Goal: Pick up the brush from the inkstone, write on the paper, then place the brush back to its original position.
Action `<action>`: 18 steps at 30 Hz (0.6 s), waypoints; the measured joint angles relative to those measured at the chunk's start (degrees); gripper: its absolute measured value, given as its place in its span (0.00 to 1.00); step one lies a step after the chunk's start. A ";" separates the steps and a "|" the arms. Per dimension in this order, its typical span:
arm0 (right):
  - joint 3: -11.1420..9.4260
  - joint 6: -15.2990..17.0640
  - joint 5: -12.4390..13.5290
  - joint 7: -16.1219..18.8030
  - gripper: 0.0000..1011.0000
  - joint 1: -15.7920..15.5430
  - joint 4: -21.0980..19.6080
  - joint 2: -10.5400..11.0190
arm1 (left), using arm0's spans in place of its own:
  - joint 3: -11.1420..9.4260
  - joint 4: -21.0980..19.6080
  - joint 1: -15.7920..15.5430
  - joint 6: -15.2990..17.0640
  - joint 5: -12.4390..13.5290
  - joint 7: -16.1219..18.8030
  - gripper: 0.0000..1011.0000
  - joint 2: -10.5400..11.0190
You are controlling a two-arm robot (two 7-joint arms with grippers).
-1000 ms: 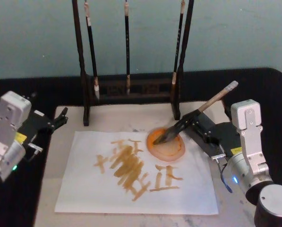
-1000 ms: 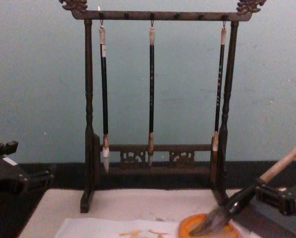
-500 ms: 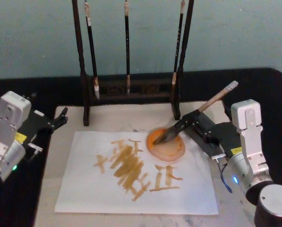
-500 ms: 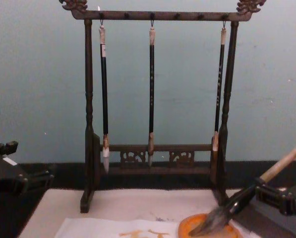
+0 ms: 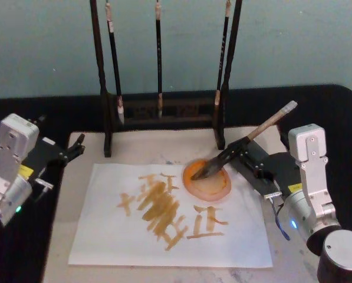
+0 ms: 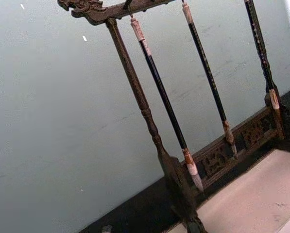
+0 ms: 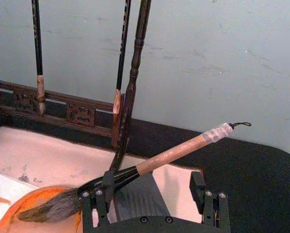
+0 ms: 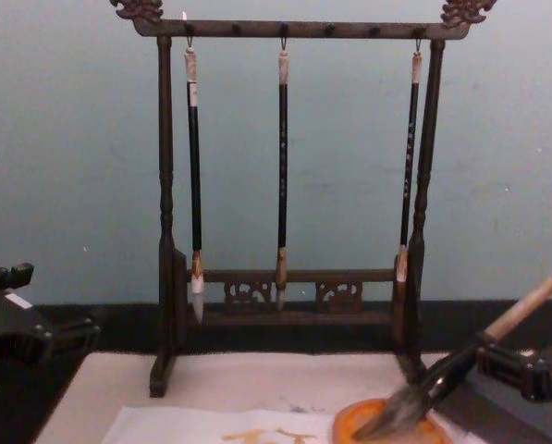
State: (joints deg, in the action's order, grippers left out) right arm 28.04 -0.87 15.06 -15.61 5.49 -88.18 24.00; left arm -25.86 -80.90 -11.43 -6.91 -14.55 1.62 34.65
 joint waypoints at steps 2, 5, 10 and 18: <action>0.00 0.00 0.00 0.00 0.99 0.00 0.00 0.00 | 0.00 0.00 0.00 0.00 0.00 0.00 1.00 0.00; 0.00 0.00 0.00 0.00 0.99 0.00 0.00 0.00 | 0.00 0.00 0.00 0.00 0.00 0.00 1.00 0.00; 0.00 0.00 0.00 0.00 0.99 0.00 0.00 0.00 | 0.00 0.00 0.00 0.00 0.00 0.00 1.00 0.00; 0.00 0.00 0.00 0.00 0.99 0.00 0.00 0.00 | 0.00 0.00 0.00 0.00 0.00 0.00 1.00 0.00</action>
State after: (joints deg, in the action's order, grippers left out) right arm 28.04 -0.87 15.06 -15.61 5.49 -88.19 24.00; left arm -25.86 -80.90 -11.43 -6.91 -14.55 1.62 34.65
